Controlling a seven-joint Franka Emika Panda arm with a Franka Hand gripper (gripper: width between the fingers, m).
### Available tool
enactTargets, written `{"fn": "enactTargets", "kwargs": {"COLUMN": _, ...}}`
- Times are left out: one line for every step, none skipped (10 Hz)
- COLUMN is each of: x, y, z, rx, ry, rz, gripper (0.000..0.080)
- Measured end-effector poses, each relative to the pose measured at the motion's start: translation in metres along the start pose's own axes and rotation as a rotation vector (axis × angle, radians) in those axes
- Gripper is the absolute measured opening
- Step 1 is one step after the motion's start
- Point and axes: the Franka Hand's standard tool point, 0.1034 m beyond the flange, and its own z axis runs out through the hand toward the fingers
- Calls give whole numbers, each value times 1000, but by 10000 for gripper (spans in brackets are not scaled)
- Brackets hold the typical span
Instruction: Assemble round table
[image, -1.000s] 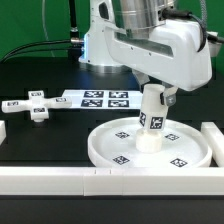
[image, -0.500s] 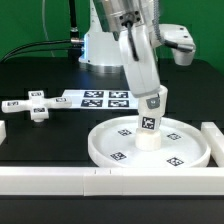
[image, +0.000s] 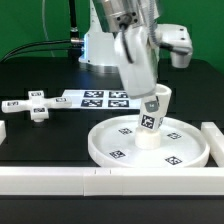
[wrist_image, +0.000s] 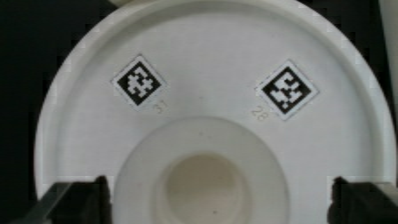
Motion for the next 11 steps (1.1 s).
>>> {"fn": "enactTargets", "kwargs": {"x": 0, "y": 1, "z": 1, "rx": -1, "ry": 0, "rz": -1, "gripper": 642}}
{"fn": "enactTargets", "kwargs": {"x": 0, "y": 1, "z": 1, "rx": -2, "ry": 1, "rz": -89, "gripper": 647}}
{"fn": "enactTargets", "kwargs": {"x": 0, "y": 1, "z": 1, "rx": -2, "ry": 1, "rz": -188, "gripper": 647}}
{"fn": "enactTargets", "kwargs": {"x": 0, "y": 1, "z": 1, "rx": -3, "ry": 1, "rz": -301, "gripper": 649}}
{"fn": "enactTargets", "kwargs": {"x": 2, "y": 2, "z": 0, "rx": -33, "ry": 10, "rz": -443, "gripper": 649}}
{"fn": "enactTargets", "kwargs": {"x": 3, "y": -1, "z": -2, "rx": -48, "ry": 24, "rz": -570, "gripper": 649}}
{"fn": "enactTargets", "kwargs": {"x": 3, "y": -5, "z": -6, "rx": -67, "ry": 60, "rz": -770, "gripper": 649}}
{"fn": "enactTargets", "kwargs": {"x": 0, "y": -6, "z": -6, "rx": -73, "ry": 69, "rz": -843, "gripper": 649}}
{"fn": "enactTargets", "kwargs": {"x": 1, "y": -6, "z": -6, "rx": -77, "ry": 65, "rz": -940, "gripper": 649}}
{"fn": "enactTargets", "kwargs": {"x": 1, "y": -6, "z": -6, "rx": -80, "ry": 63, "rz": -1010, "gripper": 649}}
{"fn": "enactTargets", "kwargs": {"x": 1, "y": -6, "z": -6, "rx": -83, "ry": 61, "rz": -1067, "gripper": 649}}
